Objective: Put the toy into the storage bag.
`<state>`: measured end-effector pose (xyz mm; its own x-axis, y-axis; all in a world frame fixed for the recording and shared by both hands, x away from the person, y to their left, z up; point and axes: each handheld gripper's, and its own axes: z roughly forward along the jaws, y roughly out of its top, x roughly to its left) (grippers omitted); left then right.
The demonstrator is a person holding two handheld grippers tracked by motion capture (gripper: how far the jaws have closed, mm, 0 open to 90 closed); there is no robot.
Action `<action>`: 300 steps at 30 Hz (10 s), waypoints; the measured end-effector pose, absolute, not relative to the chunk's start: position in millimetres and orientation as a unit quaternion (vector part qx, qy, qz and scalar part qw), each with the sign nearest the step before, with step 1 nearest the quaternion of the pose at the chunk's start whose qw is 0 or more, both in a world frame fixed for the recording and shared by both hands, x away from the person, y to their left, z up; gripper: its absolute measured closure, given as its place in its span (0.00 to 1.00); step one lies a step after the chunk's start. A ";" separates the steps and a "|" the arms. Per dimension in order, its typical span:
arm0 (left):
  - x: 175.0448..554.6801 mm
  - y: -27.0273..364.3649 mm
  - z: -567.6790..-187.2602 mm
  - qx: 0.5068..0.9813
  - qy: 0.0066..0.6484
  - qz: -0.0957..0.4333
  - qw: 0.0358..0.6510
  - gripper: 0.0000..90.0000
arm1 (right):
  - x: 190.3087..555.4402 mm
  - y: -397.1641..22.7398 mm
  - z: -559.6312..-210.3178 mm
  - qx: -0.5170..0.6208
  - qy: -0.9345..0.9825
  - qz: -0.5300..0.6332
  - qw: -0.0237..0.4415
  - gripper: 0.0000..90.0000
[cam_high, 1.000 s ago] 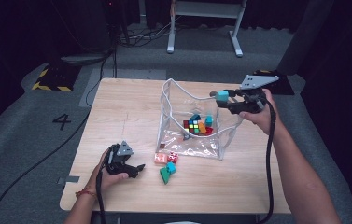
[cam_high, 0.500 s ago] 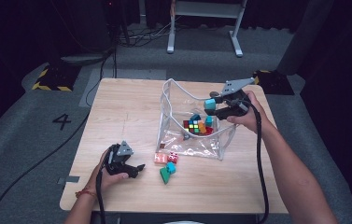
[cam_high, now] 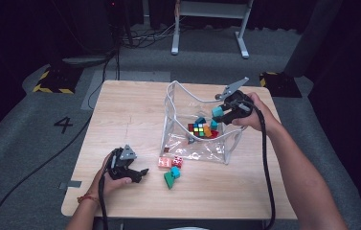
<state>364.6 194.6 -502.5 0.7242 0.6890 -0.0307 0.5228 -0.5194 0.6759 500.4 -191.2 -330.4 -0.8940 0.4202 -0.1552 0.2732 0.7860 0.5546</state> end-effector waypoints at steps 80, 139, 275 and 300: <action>364.7 194.6 -502.6 0.864 0.349 0.120 0.343 0.15 | 357.5 -292.1 -406.4 0.263 0.825 0.464 0.186 0.30; 364.8 194.6 -502.7 0.863 0.350 0.120 0.343 0.15 | 373.5 -96.3 -476.6 0.039 0.915 0.397 0.054 0.47; 364.7 194.6 -502.6 0.863 0.350 0.120 0.343 0.15 | 459.4 -252.3 -309.6 0.203 0.850 0.435 0.219 0.61; 364.7 194.5 -502.6 0.863 0.350 0.121 0.343 0.15 | 489.6 -189.4 -326.3 0.165 0.923 0.314 0.152 0.61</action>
